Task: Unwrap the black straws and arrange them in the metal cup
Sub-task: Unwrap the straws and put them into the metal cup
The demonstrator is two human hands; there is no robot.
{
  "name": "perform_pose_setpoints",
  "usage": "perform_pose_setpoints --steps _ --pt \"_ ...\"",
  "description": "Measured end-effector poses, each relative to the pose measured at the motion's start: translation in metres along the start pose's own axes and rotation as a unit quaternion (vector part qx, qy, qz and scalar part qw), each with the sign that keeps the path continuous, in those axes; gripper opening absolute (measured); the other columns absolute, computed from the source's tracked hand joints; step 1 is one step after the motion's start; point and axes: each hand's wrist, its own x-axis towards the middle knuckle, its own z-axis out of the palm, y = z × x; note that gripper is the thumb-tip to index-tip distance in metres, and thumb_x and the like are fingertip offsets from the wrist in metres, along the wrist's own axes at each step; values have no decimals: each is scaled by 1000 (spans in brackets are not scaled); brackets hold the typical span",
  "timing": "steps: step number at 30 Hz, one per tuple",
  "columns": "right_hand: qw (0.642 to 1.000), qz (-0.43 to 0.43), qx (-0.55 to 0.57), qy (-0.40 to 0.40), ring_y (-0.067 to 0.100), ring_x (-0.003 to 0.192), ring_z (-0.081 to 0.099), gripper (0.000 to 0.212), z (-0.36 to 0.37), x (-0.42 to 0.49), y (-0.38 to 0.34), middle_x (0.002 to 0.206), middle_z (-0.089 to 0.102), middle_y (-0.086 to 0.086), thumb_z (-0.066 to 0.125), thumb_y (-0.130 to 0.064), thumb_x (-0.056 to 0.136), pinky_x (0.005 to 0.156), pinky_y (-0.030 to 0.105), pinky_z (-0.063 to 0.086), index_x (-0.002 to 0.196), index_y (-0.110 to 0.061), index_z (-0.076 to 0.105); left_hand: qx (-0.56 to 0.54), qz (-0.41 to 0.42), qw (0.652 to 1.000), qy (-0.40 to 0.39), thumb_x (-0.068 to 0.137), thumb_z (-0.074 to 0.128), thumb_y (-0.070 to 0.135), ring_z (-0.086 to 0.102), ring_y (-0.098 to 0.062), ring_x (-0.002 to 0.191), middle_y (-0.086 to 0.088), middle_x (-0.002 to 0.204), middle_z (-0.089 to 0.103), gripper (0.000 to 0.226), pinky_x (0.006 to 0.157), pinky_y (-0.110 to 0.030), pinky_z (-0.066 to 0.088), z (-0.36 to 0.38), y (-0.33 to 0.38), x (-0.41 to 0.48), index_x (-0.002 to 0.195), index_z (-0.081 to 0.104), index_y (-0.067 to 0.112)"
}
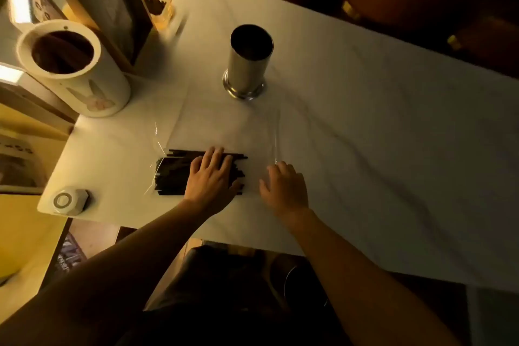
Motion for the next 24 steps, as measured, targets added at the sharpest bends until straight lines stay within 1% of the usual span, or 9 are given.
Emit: perform_pose_setpoints --steps 1,2,3,5,10,14,19,22,24 --pt "1000 -1 1 -7 25 102 58 33 2 -1 0 115 62 7 55 -40 91 80 40 50 111 -14 61 12 -8 1000 -17 100 38 69 1 -31 160 -10 174 11 80 127 -52 6 6 -1 -1 163 21 22" --pt "1000 -3 7 1 25 101 58 35 5 -2 1 114 62 7 56 -41 91 79 40 51 111 -13 61 16 -13 1000 -18 100 29 72 -9 -28 159 -8 175 1 83 127 -51 -1 12 -3 -2 165 11 24" --pt "1000 -8 7 6 25 100 58 36 10 -4 1 111 63 7 57 -42 90 78 39 51 110 -13 62 22 -16 1000 -16 99 21 75 -15 -25 158 -5 174 -6 83 127 -51 -5 21 -6 -3 164 3 26" --pt "1000 -9 14 11 26 98 58 38 17 -7 4 107 63 7 60 -44 88 76 40 51 108 -13 63 21 -15 1000 3 99 13 76 -19 -22 158 -2 173 -12 82 129 -53 -6 33 -10 -5 164 -3 29" --pt "999 8 30 18 27 94 56 38 32 -10 9 102 59 9 63 -45 86 74 40 51 103 -10 63 27 -9 999 44 101 16 74 -9 -23 161 -4 174 -2 81 129 -59 4 47 -13 -6 166 1 28" --pt "998 13 38 47 26 89 57 30 38 -13 10 98 60 9 66 -38 85 69 38 51 98 -11 64 27 -5 998 48 101 16 75 -9 -24 160 -4 174 -2 82 128 -61 1 48 -13 -4 166 1 27" --pt "996 4 12 84 21 79 56 17 40 -18 10 88 61 6 64 -30 87 62 32 49 91 -13 64 25 -3 999 46 101 15 74 -7 -25 161 -5 175 0 82 128 -61 2 48 -14 -3 166 3 26" --pt "997 3 0 82 24 75 57 10 39 -17 10 84 61 7 58 -18 88 60 36 48 90 -11 65 22 -3 999 48 101 15 74 -6 -25 161 -5 174 0 82 128 -62 2 48 -14 -2 166 3 26" --pt "997 22 -4 80 27 70 58 11 38 -16 8 77 62 8 55 -6 85 57 37 47 87 -8 66 23 -2 999 46 101 15 74 -6 -25 161 -5 174 0 82 128 -62 2 47 -14 -2 166 3 27"
